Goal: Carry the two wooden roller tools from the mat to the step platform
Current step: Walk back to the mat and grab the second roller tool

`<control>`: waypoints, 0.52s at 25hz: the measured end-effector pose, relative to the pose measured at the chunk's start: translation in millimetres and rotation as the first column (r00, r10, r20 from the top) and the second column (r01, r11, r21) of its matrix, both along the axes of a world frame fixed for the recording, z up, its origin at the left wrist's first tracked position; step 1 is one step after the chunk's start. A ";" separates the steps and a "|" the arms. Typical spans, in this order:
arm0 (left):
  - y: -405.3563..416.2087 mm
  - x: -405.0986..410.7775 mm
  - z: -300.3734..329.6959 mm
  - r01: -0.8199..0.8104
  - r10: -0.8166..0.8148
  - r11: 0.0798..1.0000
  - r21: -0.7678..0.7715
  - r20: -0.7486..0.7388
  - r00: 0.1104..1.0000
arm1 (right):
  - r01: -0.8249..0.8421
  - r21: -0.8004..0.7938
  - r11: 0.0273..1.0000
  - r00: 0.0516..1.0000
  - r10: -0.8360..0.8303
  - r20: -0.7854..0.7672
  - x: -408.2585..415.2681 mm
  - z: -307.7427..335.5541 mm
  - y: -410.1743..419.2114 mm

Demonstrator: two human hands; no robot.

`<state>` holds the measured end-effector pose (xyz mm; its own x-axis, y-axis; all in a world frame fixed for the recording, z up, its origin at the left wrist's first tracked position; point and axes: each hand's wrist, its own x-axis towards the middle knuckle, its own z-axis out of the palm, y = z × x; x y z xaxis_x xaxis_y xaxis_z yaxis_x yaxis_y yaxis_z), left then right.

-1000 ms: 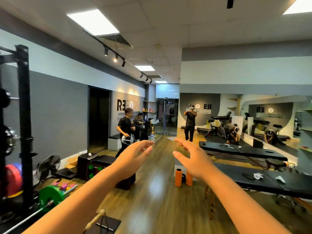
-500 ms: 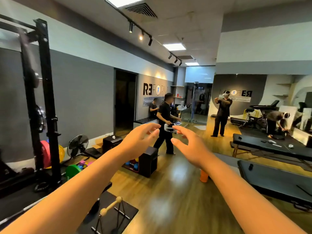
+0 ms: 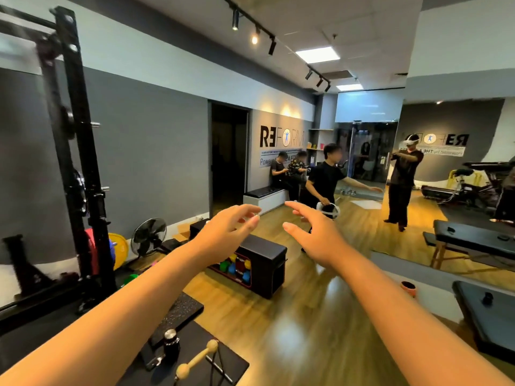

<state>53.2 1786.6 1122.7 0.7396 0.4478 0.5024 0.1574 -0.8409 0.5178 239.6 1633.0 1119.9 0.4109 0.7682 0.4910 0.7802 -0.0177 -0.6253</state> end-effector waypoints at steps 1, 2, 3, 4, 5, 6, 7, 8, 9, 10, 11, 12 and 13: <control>16.9 9.3 -2.7 -0.026 0.026 1.000 -0.004 0.000 1.000 | -0.021 0.000 1.000 1.000 0.021 0.003 14.6 -3.4 21.6; 32.4 18.8 -6.0 -0.050 0.050 0.999 -0.012 -0.002 0.999 | -0.046 -0.001 0.999 0.999 0.046 0.012 29.1 -7.1 42.6; 46.9 29.1 -9.9 -0.077 0.077 0.997 -0.015 -0.005 0.997 | -0.075 -0.006 0.997 0.997 0.075 0.021 44.0 -10.6 62.6; 61.9 40.1 -13.6 -0.107 0.107 0.994 -0.006 -0.007 0.994 | -0.103 -0.007 0.995 0.994 0.103 0.028 59.9 -13.4 83.3; 75.8 48.8 -16.9 -0.134 0.134 0.991 0.005 -0.005 0.991 | -0.130 -0.003 0.991 0.991 0.130 0.037 74.8 -15.4 103.2; 87.6 56.5 -19.6 -0.159 0.159 0.987 0.007 0.000 0.987 | -0.156 0.001 0.988 0.987 0.156 0.046 89.6 -16.7 122.3; 99.8 67.3 -22.0 -0.191 0.191 0.982 0.003 0.004 0.982 | -0.186 0.004 0.983 0.981 0.186 0.054 107.6 -17.5 143.1; 111.3 77.4 -22.7 -0.225 0.225 0.974 -0.005 0.008 0.974 | -0.214 0.002 0.977 0.975 0.213 0.061 124.5 -16.3 163.0; 122.3 86.3 -22.1 -0.262 0.263 0.965 -0.013 0.008 0.965 | -0.242 -0.004 0.970 0.968 0.242 0.063 140.3 -14.1 182.7; 133.1 94.1 -20.9 -0.306 0.306 0.952 -0.018 0.005 0.952 | -0.272 -0.014 0.962 0.960 0.272 0.062 154.6 -12.3 201.9; 143.9 101.1 -19.0 -0.353 0.353 0.935 -0.017 0.004 0.935 | -0.303 -0.024 0.953 0.951 0.304 0.063 167.3 -11.7 220.3; 155.2 107.1 -17.4 -0.398 0.398 0.917 -0.014 0.010 0.917 | -0.333 -0.033 0.942 0.940 0.335 0.067 178.7 -12.9 238.0; 165.3 111.2 -16.4 -0.432 0.433 0.902 -0.017 0.017 0.901 | -0.357 -0.034 0.934 0.931 0.358 0.072 188.6 -15.5 254.1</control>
<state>164.4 1951.9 1106.3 0.4614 0.7277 0.5074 0.4935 -0.6858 0.5349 428.2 1887.1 1104.4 0.0697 0.8673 0.4930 0.7820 0.2593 -0.5668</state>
